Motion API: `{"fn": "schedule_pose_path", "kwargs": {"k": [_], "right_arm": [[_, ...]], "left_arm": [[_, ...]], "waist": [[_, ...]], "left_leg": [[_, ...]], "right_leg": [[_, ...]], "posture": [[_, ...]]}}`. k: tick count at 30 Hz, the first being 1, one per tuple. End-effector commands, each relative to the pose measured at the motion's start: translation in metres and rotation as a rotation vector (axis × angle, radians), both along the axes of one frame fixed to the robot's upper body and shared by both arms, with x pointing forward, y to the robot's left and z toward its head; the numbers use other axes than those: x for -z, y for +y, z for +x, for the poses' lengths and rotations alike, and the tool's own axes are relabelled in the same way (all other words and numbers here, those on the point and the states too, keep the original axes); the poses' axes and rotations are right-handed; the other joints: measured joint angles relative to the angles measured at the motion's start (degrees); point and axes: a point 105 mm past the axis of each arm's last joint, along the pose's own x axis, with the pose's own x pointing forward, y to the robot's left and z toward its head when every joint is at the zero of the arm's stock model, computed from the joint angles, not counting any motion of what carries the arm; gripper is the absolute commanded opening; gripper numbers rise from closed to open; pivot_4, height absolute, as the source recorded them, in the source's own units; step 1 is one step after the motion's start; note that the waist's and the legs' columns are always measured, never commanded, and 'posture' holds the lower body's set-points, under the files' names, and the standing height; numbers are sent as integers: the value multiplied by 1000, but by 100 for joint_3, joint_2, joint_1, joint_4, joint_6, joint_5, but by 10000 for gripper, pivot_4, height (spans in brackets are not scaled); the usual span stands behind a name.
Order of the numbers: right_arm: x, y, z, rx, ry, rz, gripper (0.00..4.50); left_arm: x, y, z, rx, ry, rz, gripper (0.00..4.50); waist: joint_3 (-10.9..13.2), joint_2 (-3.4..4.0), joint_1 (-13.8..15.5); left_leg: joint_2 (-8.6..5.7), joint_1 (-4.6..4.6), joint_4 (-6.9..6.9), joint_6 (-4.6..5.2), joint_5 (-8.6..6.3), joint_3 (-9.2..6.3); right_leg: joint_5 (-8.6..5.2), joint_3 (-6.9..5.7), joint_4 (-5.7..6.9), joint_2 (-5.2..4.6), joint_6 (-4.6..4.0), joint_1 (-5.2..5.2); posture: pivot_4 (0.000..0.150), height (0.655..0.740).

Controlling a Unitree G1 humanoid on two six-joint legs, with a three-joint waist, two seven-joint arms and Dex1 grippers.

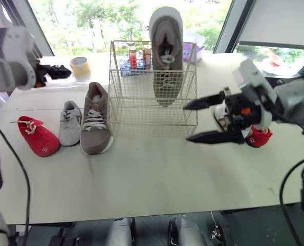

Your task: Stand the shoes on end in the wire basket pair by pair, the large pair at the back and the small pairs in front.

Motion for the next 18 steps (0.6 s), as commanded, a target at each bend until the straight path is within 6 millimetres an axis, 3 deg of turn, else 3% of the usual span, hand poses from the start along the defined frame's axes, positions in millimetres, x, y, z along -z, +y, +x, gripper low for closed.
{"fn": "schedule_pose_path", "kwargs": {"k": [1,8,13,18], "right_arm": [[3,1,-13,-17,-41,-52,44969],[14,3,-16,47,-72,-38,44969],[13,4,-18,110,-97,11,44969],[14,4,-21,166,-113,36,45000]], "left_arm": [[3,2,13,2,44,51,42578],[30,-22,33,55,115,153,42578],[64,-26,40,53,172,285,42578],[72,-36,46,61,146,287,18270]], "waist": [[0,-24,-22],[3,-36,-70],[3,-38,-34],[2,-41,-27]], "left_leg": [[0,-15,3,-6,4,1],[2,-44,1,-9,7,8],[3,-44,7,-9,7,7],[3,-44,13,-7,6,3]], "right_leg": [[0,1,-1,0,0,-11],[-1,4,-3,0,4,-43],[0,4,-1,-2,4,-39],[0,4,2,-3,4,-36]], "posture": [[1500,6938],[1500,6938],[1500,6938],[1500,6938]]}}
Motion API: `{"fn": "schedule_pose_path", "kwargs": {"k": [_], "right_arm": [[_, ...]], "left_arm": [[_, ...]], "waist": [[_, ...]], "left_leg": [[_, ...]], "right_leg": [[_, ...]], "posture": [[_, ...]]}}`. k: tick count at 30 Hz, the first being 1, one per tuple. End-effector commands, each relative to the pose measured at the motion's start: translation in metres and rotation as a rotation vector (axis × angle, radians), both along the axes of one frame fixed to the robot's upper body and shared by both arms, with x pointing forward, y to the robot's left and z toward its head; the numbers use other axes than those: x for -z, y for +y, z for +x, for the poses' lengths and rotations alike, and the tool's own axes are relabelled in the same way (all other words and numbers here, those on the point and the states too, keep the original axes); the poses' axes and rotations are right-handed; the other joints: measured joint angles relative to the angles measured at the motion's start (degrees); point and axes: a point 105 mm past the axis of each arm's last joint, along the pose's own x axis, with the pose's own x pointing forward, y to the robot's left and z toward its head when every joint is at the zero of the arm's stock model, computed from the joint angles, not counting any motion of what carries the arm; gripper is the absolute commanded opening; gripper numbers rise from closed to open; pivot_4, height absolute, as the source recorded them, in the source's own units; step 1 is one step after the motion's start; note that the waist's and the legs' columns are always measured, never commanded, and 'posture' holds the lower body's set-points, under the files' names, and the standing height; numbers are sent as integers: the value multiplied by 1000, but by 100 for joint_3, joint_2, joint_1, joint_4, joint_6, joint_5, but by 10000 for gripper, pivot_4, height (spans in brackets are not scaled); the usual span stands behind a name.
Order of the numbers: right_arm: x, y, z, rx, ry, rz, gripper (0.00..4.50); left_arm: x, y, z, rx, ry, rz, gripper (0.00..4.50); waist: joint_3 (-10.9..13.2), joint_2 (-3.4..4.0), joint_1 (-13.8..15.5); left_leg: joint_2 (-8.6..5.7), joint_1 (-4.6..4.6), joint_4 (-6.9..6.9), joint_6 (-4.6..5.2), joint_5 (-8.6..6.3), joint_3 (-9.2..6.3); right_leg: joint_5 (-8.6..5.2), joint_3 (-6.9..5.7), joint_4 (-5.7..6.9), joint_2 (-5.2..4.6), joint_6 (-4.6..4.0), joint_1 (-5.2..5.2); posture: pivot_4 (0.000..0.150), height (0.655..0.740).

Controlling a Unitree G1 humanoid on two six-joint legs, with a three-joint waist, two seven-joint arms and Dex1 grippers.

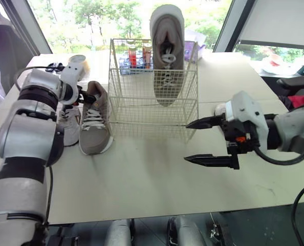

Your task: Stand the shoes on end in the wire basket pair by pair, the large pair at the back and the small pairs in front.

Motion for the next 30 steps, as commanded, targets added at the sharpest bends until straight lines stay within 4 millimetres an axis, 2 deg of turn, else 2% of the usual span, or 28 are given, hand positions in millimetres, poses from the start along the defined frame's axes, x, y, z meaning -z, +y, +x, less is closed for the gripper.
{"fn": "schedule_pose_path", "kwargs": {"k": [1,3,4,6,9,10,11,13,15,18,20,21,24,25,27,30], "right_arm": [[-7,-1,-3,24,-45,21,45000],[-8,-1,-1,31,-47,27,45000],[-8,-1,0,33,-48,28,45000],[-9,-2,1,35,-48,29,45000],[-11,-4,3,42,-47,28,45000],[-14,-6,4,46,-46,35,45000],[-20,-8,4,50,-44,54,45000],[-36,-12,3,51,-47,119,45000],[-51,-18,5,71,-66,174,45000],[-64,-26,9,112,-88,219,45000],[-70,-31,12,134,-104,229,45000],[-71,-33,13,140,-107,230,45000],[-81,-37,15,138,-126,271,45000],[-84,-38,16,134,-135,290,45000],[-88,-39,17,131,-152,311,45000],[-95,-38,18,126,-178,340,45000]], "left_arm": [[0,4,2,-25,-26,23,12931],[1,2,4,-35,-40,3,2801],[2,2,5,-45,-46,-7,358],[2,2,6,-63,-59,-44,358],[-10,2,8,-99,-109,-154,358],[-22,3,9,-120,-153,-218,358],[-43,6,11,-153,-234,-302,358],[-93,12,11,-197,-401,-452,358],[-139,16,3,-188,-538,-530,358],[-190,26,-12,-157,-712,-515,358],[-226,34,-28,-137,-833,-530,358],[-239,35,-35,-122,-875,-537,358],[-300,28,-69,-15,-1220,-483,358],[-315,24,-80,5,-1317,-478,358],[-331,17,-95,33,-1459,-482,358],[-339,-9,-110,114,-1648,-452,358]], "waist": [[-1,-1,-2],[-1,-1,-3],[-1,-1,-5],[-1,-1,12],[-1,-1,13],[-1,-1,11],[-1,-1,4],[7,-10,-11],[23,-39,-5],[33,-60,-5],[33,-59,-12],[33,-59,-14],[33,-58,-18],[33,-58,-7],[33,-59,7],[32,-59,6]], "left_leg": [[0,0,0,0,0,-1],[0,1,1,1,0,-1],[0,1,1,1,-1,-1],[0,2,2,2,-1,-2],[0,2,20,10,-5,-4],[0,0,30,13,-7,-5],[1,-6,42,16,-9,-8],[5,-26,66,22,-13,-14],[5,-46,73,22,-13,-16],[5,-58,73,17,-10,-15],[4,-59,70,20,-13,-6],[4,-58,68,22,-14,-2],[3,-51,65,21,-14,2],[5,-51,67,19,-13,0],[5,-54,74,18,-12,-2],[3,-51,76,19,-12,-2]], "right_leg": [[0,0,0,0,0,1],[0,0,3,0,0,1],[0,0,4,0,0,0],[0,0,7,0,0,1],[0,-1,16,-1,0,6],[0,-1,23,-2,0,6],[0,-1,31,-2,1,5],[0,-3,49,-3,1,-9],[1,-3,62,-4,-1,-31],[1,-6,64,-4,-1,-43],[0,-3,57,-6,2,-42],[-1,-2,57,-6,3,-42],[-4,1,61,-9,7,-45],[-4,0,65,-9,6,-45],[-3,0,69,-9,6,-44],[-3,1,67,-11,6,-37]], "posture": [[1500,6938],[1500,6938],[1500,6938],[1500,6938],[1500,6938],[1500,6938],[1500,6938],[1500,6938],[1500,6938],[1500,6938],[1500,6938],[1500,6938],[1500,6938],[1500,6938],[1500,6938],[1500,6938]]}}
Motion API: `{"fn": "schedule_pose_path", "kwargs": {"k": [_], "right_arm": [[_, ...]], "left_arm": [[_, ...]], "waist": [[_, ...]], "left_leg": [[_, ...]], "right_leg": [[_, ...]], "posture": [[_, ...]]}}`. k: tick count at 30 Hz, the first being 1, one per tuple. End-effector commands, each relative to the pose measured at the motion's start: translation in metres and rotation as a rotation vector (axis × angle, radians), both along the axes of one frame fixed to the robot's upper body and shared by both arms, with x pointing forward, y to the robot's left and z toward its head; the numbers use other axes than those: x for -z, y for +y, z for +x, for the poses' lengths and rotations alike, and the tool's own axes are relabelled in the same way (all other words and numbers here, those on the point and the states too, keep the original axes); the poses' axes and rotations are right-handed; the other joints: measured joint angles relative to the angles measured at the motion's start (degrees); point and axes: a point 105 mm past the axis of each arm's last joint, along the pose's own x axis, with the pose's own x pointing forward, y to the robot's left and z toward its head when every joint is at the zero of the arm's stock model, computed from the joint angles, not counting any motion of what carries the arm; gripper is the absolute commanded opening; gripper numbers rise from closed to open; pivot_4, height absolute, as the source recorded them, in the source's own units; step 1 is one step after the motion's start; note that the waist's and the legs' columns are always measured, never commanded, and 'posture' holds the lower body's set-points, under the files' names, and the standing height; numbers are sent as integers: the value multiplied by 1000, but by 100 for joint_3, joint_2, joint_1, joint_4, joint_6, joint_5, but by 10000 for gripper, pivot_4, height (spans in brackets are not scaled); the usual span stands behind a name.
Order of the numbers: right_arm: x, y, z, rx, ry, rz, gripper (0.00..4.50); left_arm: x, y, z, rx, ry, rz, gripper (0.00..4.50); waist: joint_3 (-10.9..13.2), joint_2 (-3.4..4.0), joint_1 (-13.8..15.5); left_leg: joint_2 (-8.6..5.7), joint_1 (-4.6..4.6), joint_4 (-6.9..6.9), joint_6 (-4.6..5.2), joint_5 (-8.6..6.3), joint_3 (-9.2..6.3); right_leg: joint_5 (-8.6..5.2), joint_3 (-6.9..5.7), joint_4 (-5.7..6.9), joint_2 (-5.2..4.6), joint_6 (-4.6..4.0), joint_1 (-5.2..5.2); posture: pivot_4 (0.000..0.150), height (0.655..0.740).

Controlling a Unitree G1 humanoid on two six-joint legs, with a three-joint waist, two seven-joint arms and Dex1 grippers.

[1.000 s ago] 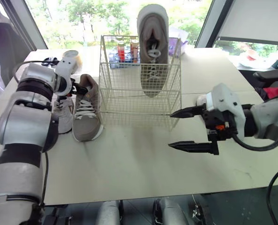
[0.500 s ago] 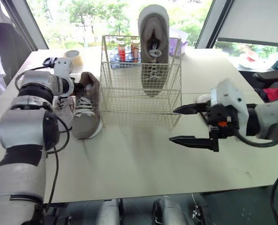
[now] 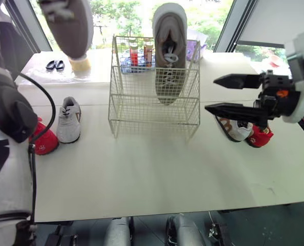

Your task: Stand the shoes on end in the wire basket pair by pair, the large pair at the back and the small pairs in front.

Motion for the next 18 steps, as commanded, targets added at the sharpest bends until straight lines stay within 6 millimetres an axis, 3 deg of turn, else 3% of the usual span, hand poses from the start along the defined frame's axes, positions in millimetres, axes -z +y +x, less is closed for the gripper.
{"fn": "schedule_pose_path", "kwargs": {"k": [1,4,9,18], "right_arm": [[-21,-1,-5,-8,-99,57,45000],[-24,-2,-6,0,-110,71,45000],[-23,-5,-9,32,-122,83,45000],[-24,-7,-16,68,-140,102,45000]], "left_arm": [[-28,-36,-39,12,-358,46,358],[-11,-67,-29,29,-426,46,358],[14,-99,-9,36,-420,64,358],[49,-111,20,-6,-323,58,358]], "waist": [[0,0,2],[-1,-2,19],[-1,-2,-18],[-1,-2,-14]], "left_leg": [[-1,3,0,0,0,0],[-1,8,6,0,1,-4],[-3,13,10,1,0,-3],[-2,14,-2,2,0,-2]], "right_leg": [[0,0,0,0,0,4],[0,-3,2,-1,0,13],[3,-2,2,-1,4,20],[3,-1,-4,0,4,14]], "posture": [[1500,6938],[1500,6938],[1500,6938],[1500,6938]]}}
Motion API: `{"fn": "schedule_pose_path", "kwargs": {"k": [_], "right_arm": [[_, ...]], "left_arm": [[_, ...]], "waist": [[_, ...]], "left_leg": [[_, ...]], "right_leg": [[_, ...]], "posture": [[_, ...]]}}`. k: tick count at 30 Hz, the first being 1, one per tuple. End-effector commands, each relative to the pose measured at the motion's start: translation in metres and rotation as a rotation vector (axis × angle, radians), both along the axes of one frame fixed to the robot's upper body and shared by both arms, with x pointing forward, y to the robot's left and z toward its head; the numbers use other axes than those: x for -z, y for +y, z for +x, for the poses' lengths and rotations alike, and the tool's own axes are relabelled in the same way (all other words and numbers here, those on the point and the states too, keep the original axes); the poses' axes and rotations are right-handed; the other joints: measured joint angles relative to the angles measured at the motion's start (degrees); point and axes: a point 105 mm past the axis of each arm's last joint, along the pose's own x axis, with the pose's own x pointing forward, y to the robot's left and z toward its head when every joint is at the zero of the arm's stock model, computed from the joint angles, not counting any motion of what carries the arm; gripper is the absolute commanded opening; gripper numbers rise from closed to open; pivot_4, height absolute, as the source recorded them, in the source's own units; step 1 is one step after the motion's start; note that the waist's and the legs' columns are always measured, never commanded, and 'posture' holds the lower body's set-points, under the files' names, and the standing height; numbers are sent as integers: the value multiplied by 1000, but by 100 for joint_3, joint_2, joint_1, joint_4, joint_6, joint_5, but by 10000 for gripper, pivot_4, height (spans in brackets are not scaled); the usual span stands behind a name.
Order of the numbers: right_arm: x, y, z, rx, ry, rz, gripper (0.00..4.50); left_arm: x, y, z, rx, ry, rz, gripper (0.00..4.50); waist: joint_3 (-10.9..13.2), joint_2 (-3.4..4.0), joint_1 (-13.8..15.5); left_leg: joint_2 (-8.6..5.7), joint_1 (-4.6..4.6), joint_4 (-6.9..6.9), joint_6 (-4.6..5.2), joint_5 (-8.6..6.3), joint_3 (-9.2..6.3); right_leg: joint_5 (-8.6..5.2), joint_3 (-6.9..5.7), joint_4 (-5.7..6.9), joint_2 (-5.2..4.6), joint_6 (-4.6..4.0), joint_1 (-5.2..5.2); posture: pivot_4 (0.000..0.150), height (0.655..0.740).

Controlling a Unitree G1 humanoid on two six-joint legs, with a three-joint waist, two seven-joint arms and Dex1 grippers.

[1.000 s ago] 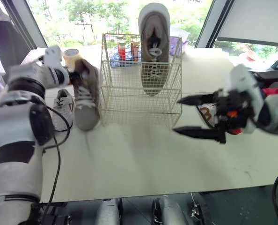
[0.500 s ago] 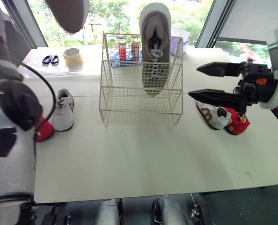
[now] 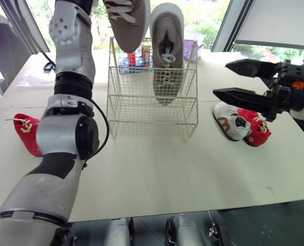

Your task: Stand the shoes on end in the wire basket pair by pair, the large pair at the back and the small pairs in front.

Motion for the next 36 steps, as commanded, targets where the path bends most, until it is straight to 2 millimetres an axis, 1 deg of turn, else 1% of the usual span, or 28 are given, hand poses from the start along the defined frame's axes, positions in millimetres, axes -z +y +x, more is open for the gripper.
{"fn": "schedule_pose_path", "kwargs": {"k": [1,6,10,14,17,19,23,24,26,28,30,34,36], "right_arm": [[-11,-1,-9,10,-63,5,45000],[-10,-2,-8,11,-62,13,45000],[-10,2,-3,-11,-70,34,45000],[-12,5,1,-30,-81,51,45000],[-12,7,5,-38,-86,57,45000],[-10,7,6,-39,-80,50,45000],[-8,7,7,-39,-75,48,45000],[-7,6,8,-37,-71,49,45000],[-4,4,11,-12,-67,42,45000],[-2,3,13,10,-64,34,45000],[2,3,18,34,-51,34,45000],[7,2,22,28,-23,81,45000],[9,-2,28,63,-16,112,45000]], "left_arm": [[-3,0,-5,-9,-31,-14,358],[23,-1,5,-4,38,-23,358],[49,-5,12,-18,100,-17,358],[58,-10,10,-9,119,-16,358],[65,-10,12,36,168,-75,358],[68,-12,12,42,184,-77,358],[75,-19,7,8,188,4,358],[77,-17,7,5,203,21,4383],[78,-9,5,8,224,15,12857],[79,-4,2,20,242,4,22343],[84,2,-5,61,290,8,32316],[105,4,-22,155,412,100,32316],[116,11,-30,220,479,106,32316]], "waist": [[0,0,6],[0,0,17],[-3,2,13],[-4,3,11],[-4,3,19],[-4,3,21],[-4,3,16],[-4,3,16],[-4,3,13],[-4,3,12],[-4,3,10],[-3,6,-21],[-3,5,-2]], "left_leg": [[0,0,1,0,0,0],[0,0,7,3,-1,-4],[0,16,6,3,-2,-5],[0,25,6,3,-2,-6],[0,20,6,3,-1,-6],[0,18,6,3,-1,-6],[0,19,6,2,-1,-6],[0,19,6,2,-1,-6],[0,19,6,2,-1,-6],[0,19,6,2,-1,-6],[0,19,5,2,-1,-7],[1,21,0,0,0,-7],[2,20,1,-2,2,-8]], "right_leg": [[0,0,0,0,0,0],[0,-1,-1,0,0,7],[0,-1,0,0,0,23],[0,-1,3,0,0,30],[0,-1,1,0,0,26],[0,-1,0,0,0,26],[0,-2,0,0,0,26],[0,-2,0,0,0,26],[0,-1,0,0,0,26],[0,-1,0,0,0,26],[0,-1,1,0,0,25],[0,1,1,1,-1,23],[0,0,3,1,-1,23]], "posture": [[1500,6938],[1500,6938],[1500,6938],[1500,6938],[1500,6938],[1500,6938],[1500,6938],[1500,6938],[1500,6938],[1500,6938],[1500,6938],[1500,6938],[1500,6938]]}}
